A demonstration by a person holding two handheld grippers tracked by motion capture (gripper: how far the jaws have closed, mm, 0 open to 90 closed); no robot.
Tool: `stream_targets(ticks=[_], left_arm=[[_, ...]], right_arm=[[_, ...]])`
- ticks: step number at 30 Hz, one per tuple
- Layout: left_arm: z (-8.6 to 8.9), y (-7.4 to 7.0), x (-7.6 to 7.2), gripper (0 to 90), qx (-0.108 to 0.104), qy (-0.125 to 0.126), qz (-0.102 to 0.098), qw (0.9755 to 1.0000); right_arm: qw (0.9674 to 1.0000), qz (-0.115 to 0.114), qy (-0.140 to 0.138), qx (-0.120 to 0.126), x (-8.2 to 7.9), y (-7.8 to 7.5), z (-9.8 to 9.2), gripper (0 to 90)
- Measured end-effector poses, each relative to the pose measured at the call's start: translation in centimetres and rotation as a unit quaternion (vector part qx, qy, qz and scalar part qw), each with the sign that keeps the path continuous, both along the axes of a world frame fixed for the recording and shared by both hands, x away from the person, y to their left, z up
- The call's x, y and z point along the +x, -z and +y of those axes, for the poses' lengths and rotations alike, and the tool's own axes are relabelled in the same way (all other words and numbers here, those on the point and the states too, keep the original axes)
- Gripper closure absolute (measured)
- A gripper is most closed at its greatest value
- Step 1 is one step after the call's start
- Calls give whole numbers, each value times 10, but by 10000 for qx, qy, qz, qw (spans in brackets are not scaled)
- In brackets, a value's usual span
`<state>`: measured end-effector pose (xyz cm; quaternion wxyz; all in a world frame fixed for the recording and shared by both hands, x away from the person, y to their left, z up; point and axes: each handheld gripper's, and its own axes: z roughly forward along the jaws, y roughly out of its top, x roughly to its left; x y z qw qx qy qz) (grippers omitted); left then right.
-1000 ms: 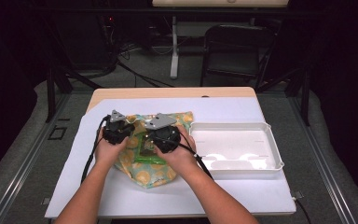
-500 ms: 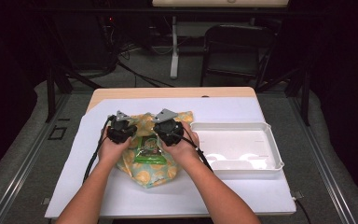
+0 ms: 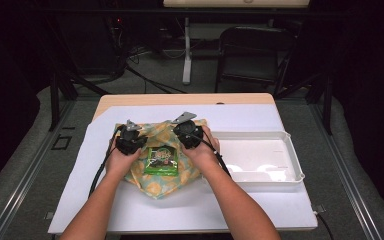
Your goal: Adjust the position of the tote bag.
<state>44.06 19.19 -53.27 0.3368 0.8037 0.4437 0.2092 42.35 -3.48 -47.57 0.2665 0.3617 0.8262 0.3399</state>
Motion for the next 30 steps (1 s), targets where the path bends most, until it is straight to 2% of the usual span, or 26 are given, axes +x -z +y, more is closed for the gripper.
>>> stream_targets(ticks=[9, 12, 16, 18, 19, 20, 21, 27, 30], left_arm=[[3, 2, 1, 891, 41, -20, 32, 10000], [2, 1, 0, 881, 18, 73, 74, 9999], [1, 3, 0, 872, 44, 127, 76, 9999], [1, 3, 0, 867, 69, 145, 110, 9998], [1, 4, 0, 867, 52, 134, 122, 9998], [1, 5, 0, 858, 42, 126, 99, 9999], [1, 5, 0, 853, 42, 126, 99, 9999], [1, 2, -1, 805, 35, 149, 128, 9998], [3, -7, -5, 769, -54, 142, -38, 9999]], right_arm=[[9986, 437, 267, -92, 22, 19, -9, 900], [9968, 681, 426, -38, 30, 28, -14, 900], [9952, 832, 505, -86, 36, 35, -17, 900], [9932, 1011, 580, 39, 39, 39, -19, 900], [9932, 1011, 580, 39, 39, 39, -19, 900], [9921, 1072, 633, 179, 40, 41, -19, 898], [9917, 1094, 651, 207, 40, 42, -19, 897], [9911, 1144, 665, 154, 41, 45, -19, 895], [9909, 1161, 672, 118, 42, 47, -18, 893]])
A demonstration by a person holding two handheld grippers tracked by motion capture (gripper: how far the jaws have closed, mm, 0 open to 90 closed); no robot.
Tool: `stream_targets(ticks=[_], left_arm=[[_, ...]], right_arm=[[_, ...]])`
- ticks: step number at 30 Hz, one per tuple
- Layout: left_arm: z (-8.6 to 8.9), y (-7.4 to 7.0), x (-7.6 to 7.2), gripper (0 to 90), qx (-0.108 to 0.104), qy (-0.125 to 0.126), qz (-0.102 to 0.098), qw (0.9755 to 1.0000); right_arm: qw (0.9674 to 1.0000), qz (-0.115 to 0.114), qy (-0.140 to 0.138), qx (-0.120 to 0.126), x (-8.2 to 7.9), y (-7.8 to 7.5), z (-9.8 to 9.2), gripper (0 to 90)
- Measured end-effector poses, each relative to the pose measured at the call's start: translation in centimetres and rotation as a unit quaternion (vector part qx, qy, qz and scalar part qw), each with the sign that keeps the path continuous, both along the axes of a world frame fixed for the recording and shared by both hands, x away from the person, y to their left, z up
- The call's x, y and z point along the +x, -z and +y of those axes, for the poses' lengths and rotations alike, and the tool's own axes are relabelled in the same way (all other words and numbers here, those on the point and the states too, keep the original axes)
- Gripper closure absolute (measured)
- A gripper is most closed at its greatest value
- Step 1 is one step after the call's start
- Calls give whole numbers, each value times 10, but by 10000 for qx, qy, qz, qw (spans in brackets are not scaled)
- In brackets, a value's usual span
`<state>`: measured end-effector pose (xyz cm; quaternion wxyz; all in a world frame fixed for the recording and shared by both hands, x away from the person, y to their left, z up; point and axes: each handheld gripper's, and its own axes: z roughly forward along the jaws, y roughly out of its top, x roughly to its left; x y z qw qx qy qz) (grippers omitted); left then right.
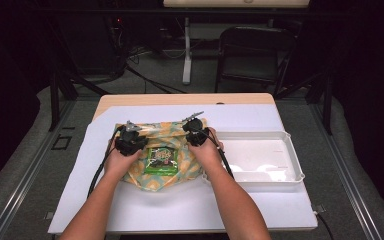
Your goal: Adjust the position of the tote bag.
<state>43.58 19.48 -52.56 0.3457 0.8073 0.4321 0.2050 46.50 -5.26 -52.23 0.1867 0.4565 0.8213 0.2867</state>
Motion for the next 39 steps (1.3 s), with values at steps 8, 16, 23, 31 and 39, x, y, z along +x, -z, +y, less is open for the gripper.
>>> stream_targets(ticks=[8, 16, 23, 31, 39], left_arm=[[0, -20, -10, 624, 124, 369, -305, 9988], [-3, -10, -9, 573, 563, 652, -156, 9962], [-18, 3, -9, 527, 889, 869, -178, 9921], [-23, 11, -5, 538, 895, 903, -136, 9918], [-28, 14, -5, 580, 786, 1009, -115, 9917]], right_arm=[[10000, 4, 20, 42, 0, 2, -1, 890], [10000, 45, 33, 32, 0, 3, -3, 889], [10000, 53, 14, 59, 0, 4, -3, 882], [9999, 22, -59, 131, -5, 0, -4, 826], [9974, -528, -337, 360, -21, -23, -4, 709]])
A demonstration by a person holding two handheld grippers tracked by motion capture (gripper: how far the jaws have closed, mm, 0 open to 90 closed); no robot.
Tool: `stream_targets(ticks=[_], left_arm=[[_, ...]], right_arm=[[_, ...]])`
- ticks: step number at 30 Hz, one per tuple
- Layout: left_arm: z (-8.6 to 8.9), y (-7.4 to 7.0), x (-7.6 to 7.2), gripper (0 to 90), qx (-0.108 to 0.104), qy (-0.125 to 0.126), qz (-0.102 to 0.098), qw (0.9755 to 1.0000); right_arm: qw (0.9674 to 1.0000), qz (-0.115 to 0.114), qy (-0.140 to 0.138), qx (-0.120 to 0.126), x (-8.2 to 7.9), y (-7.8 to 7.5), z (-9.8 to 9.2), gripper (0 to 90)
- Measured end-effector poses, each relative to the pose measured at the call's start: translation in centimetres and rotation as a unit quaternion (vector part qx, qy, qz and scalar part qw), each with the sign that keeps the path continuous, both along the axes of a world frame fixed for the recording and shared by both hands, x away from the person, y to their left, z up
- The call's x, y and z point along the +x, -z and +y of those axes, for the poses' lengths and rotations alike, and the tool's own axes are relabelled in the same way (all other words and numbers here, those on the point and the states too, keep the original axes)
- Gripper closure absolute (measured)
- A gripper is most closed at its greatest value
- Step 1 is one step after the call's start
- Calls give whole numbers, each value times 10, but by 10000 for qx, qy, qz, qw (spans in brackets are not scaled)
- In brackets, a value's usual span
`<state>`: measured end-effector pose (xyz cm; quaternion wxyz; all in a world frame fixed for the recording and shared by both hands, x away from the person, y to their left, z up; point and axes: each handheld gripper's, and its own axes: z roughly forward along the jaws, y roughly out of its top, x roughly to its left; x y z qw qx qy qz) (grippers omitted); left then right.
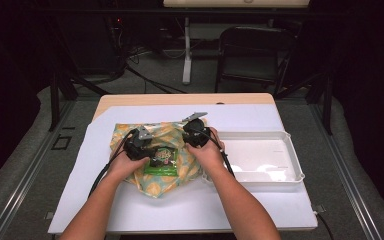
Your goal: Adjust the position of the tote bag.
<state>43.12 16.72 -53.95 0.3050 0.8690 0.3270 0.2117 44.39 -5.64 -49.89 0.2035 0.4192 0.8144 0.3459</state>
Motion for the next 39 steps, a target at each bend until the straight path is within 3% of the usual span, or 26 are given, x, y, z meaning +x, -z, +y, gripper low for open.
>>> stream_targets(ticks=[3, 7, 10, 12, 17, 20, 21, 26, 33, 37, 39], left_arm=[[-1, 1, 0, 631, -36, 11, -23, 10000], [-3, 2, 0, 709, -55, 42, -37, 10000], [-6, 3, -1, 755, -32, 90, -65, 9999], [-8, 4, -2, 804, -9, 104, -105, 9999], [-9, 4, -2, 862, -28, 102, -117, 9999], [-7, 4, -1, 895, -104, 56, -92, 9999], [-6, 4, 0, 900, -129, 32, -70, 9999], [-5, 3, 1, 900, -154, -65, -106, 9998], [-2, -1, 1, 893, -267, -257, -234, 9990], [0, -4, 1, 781, -186, -329, -279, 9989], [1, -5, 1, 739, -170, -403, -308, 9986]], right_arm=[[9994, -223, -167, 215, -9, -11, 4, 693], [9985, -252, -423, 236, -18, -12, 15, 686], [9978, -151, -651, 7, -19, -5, 25, 669], [9968, -33, -745, -286, -17, 5, 32, 644], [9965, 159, -712, -411, -10, 16, 35, 647], [9960, 224, -721, -485, -7, 21, 38, 720], [9949, 214, -773, -613, -7, 21, 39, 815], [9949, 3, -750, -681, -9, 17, 40, 900], [9965, -88, -589, -595, -3, 11, 39, 900], [9985, -135, -352, -385, 4, 10, 40, 900], [9986, -100, -307, -414, 8, 8, 38, 900]])
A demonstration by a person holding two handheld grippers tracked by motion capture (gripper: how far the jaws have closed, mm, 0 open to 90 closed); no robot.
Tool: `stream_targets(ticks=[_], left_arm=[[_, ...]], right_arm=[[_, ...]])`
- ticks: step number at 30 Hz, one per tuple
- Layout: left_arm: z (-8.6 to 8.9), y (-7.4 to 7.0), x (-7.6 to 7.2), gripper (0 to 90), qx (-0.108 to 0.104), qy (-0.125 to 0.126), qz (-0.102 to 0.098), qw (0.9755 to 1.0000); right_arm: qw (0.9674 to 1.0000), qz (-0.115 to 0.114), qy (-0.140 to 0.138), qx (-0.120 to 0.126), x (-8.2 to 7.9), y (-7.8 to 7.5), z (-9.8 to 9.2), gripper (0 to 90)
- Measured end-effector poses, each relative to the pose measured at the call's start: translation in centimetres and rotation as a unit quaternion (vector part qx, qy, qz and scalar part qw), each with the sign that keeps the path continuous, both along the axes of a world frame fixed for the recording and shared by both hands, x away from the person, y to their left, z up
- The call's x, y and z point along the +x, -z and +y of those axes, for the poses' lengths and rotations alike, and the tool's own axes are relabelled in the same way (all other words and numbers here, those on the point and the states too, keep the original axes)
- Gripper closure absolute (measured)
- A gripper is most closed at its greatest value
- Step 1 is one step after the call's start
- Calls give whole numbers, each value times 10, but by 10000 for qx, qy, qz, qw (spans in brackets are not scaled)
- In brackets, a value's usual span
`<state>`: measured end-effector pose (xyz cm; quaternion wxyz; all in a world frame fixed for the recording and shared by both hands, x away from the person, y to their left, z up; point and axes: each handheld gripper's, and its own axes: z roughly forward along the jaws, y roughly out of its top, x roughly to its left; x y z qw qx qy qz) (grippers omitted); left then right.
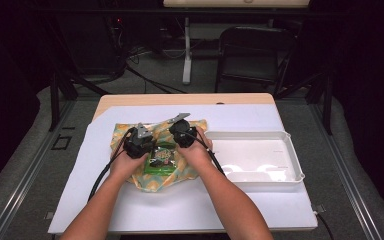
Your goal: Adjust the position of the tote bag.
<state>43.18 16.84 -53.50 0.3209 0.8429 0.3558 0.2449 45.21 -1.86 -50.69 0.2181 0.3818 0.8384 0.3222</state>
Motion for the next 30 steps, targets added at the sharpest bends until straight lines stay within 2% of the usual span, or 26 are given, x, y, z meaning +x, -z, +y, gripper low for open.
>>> stream_targets(ticks=[5, 8, 13, 14, 17, 20, 21, 23, 24, 25, 27, 30], left_arm=[[0, -3, -3, 722, 147, -90, -96, 9998], [1, -3, -5, 732, 305, -156, -72, 9994], [4, -1, -7, 746, 405, -256, 3, 9989], [5, 0, -8, 747, 367, -289, -28, 9989], [11, 0, -8, 767, 355, -379, 74, 9986], [17, -1, -9, 806, 254, -468, 201, 9984], [18, -1, -9, 806, 215, -507, 147, 9984], [21, -3, -11, 804, 148, -518, 223, 9983], [22, -5, -13, 796, 126, -542, 167, 9983], [22, -6, -14, 786, 107, -566, 118, 9983], [22, -7, -14, 762, 82, -530, 133, 9985], [23, -10, -17, 747, 70, -529, 100, 9985]], right_arm=[[9998, 20, 164, 92, 8, 1, -3, 900], [9995, 40, 290, 87, 15, 2, -7, 900], [9993, 74, 360, 41, 22, 4, -8, 900], [9992, 76, 378, 42, 23, 5, -7, 900], [9992, 120, 385, -50, 27, 7, -8, 900], [9990, 151, 411, -86, 31, 11, -7, 900], [9990, 151, 411, -86, 31, 11, -7, 900], [9989, 148, 440, -72, 33, 12, -7, 900], [9987, 138, 489, -40, 36, 14, -6, 900], [9986, 195, 476, -128, 37, 14, -7, 900], [9985, 183, 519, -69, 39, 16, -6, 900], [9980, 256, 535, -210, 42, 19, -6, 900]])
